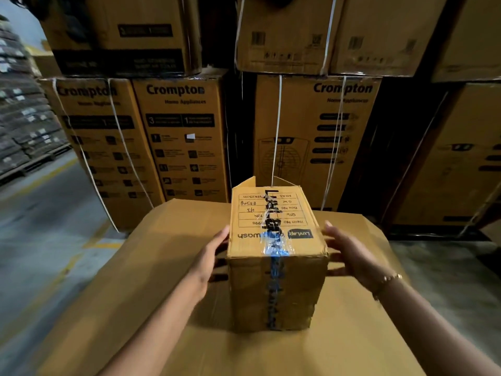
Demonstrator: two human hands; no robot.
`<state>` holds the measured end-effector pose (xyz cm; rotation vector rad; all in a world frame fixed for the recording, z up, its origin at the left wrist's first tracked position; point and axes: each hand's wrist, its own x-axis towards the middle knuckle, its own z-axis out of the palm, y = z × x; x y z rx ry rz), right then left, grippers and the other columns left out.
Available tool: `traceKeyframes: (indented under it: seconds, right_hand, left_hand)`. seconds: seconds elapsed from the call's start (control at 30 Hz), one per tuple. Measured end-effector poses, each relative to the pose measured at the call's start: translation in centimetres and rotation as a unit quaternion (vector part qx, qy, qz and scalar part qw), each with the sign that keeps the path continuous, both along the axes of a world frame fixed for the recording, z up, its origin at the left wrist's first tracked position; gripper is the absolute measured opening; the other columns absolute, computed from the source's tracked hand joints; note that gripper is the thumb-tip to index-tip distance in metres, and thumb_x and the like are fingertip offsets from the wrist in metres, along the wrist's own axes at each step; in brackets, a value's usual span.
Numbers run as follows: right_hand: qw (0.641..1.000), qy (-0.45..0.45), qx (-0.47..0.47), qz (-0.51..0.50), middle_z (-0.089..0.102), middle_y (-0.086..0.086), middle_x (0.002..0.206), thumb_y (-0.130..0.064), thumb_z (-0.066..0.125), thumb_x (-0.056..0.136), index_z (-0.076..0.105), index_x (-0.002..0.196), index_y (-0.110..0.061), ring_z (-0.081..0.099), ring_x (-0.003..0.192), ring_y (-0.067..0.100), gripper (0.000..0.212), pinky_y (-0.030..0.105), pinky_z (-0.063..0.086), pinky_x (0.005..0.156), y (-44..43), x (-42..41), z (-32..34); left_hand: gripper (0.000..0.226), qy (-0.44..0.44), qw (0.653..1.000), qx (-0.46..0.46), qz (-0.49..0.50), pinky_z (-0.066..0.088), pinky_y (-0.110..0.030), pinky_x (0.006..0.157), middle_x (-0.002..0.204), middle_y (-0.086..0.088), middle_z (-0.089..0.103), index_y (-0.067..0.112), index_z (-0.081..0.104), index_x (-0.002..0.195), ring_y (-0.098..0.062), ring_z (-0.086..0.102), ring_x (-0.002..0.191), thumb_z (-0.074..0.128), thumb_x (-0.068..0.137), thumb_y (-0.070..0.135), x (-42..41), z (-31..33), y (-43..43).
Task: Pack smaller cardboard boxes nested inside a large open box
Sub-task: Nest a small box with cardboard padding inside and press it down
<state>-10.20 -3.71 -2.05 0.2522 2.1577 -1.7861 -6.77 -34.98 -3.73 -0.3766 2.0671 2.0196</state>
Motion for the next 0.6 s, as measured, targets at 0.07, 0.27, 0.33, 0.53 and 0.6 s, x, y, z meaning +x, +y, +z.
traceKeyframes:
  seconds: [0.07, 0.27, 0.33, 0.53, 0.6]
  right_hand:
    - [0.996, -0.024, 0.076, 0.047, 0.066, -0.001, 0.111, -0.078, 0.049, 0.082, 0.059, 0.111, -0.034, 0.066, 0.100, 0.023, 0.054, 0.035, 0.059, 0.062, -2.0, -1.3, 2.4]
    - [0.993, 0.117, 0.032, 0.007, 0.069, -0.005, 0.111, -0.050, 0.080, 0.077, 0.053, 0.118, -0.031, 0.072, 0.094, 0.017, 0.053, 0.034, 0.061, 0.072, -2.2, -1.7, 1.7]
    - [0.990, 0.138, -0.016, 0.010, 0.069, -0.007, 0.116, -0.047, 0.083, 0.066, 0.053, 0.124, -0.031, 0.072, 0.098, 0.013, 0.068, 0.030, 0.060, 0.073, -1.2, -0.1, -0.8]
    - [0.990, 0.020, -0.120, -0.068, 0.069, 0.012, 0.115, -0.028, 0.044, 0.102, 0.067, 0.112, -0.016, 0.068, 0.099, 0.025, 0.028, 0.050, 0.057, 0.086, 0.4, 3.0, -8.6]
    - [0.988, 0.000, -0.125, -0.089, 0.070, 0.011, 0.117, -0.043, 0.045, 0.101, 0.069, 0.113, -0.018, 0.067, 0.097, 0.028, 0.036, 0.049, 0.056, 0.083, 0.4, 3.0, -8.4]
  left_hand:
    - [0.068, 0.000, 0.996, -0.075, -0.054, 0.044, -0.042, 0.096, 0.125, 0.004, 0.067, 0.033, 0.063, 0.126, -0.022, 0.059, 0.115, 0.054, 0.078, 0.080, -1.4, 2.7, 1.6]
    - [0.073, 0.091, 0.991, -0.087, -0.045, 0.045, -0.044, 0.103, 0.125, 0.014, 0.063, 0.034, 0.044, 0.141, -0.013, 0.060, 0.114, 0.073, 0.078, 0.056, -2.2, 2.9, 1.5]
    - [0.080, 0.097, 0.989, -0.103, -0.050, 0.041, -0.044, 0.107, 0.128, 0.024, 0.052, 0.044, 0.037, 0.142, -0.009, 0.049, 0.122, 0.075, 0.071, 0.045, -1.0, 0.4, 1.0]
    - [0.041, 0.037, 0.999, 0.009, 0.023, 0.052, -0.034, 0.078, 0.121, 0.006, 0.070, 0.031, 0.066, 0.108, -0.018, 0.066, 0.110, 0.045, 0.098, -0.002, 2.4, -6.9, -0.4]
    - [0.034, 0.009, 0.999, 0.021, 0.047, 0.051, -0.038, 0.080, 0.121, -0.003, 0.071, 0.031, 0.071, 0.104, -0.020, 0.066, 0.107, 0.040, 0.104, 0.016, 2.4, -6.5, -0.5]
